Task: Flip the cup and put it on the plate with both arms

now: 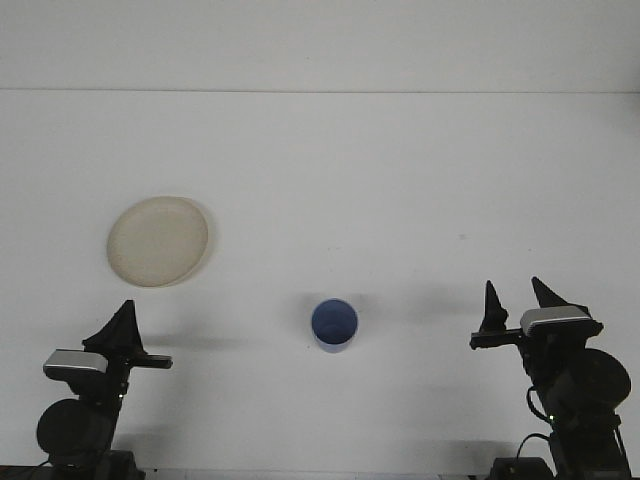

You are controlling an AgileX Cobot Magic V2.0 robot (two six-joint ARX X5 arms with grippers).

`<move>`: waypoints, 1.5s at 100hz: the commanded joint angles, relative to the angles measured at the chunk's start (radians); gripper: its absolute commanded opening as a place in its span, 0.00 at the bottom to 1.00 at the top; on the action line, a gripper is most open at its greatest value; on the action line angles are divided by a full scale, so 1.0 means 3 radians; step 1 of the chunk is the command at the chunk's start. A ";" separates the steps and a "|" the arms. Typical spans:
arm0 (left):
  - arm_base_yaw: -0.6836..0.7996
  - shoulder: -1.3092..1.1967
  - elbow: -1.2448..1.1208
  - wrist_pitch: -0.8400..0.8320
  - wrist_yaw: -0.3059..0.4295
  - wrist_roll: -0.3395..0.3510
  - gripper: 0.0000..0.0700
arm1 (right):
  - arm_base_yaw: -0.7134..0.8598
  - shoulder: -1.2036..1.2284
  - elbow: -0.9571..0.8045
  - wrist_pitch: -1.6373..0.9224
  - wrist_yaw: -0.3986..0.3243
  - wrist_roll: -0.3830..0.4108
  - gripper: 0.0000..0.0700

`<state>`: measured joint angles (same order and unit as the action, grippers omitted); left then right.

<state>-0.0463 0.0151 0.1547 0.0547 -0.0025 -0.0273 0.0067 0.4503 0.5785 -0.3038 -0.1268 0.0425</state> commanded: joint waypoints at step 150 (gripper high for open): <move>-0.0022 0.2785 0.2921 -0.3104 -0.0001 -0.0099 0.29 | 0.0005 0.0008 0.0028 0.0045 0.0010 0.0045 0.68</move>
<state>-0.0509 0.8436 1.0126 -0.8822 -0.0025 -0.0437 0.0067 0.4503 0.5785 -0.3027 -0.1268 0.0425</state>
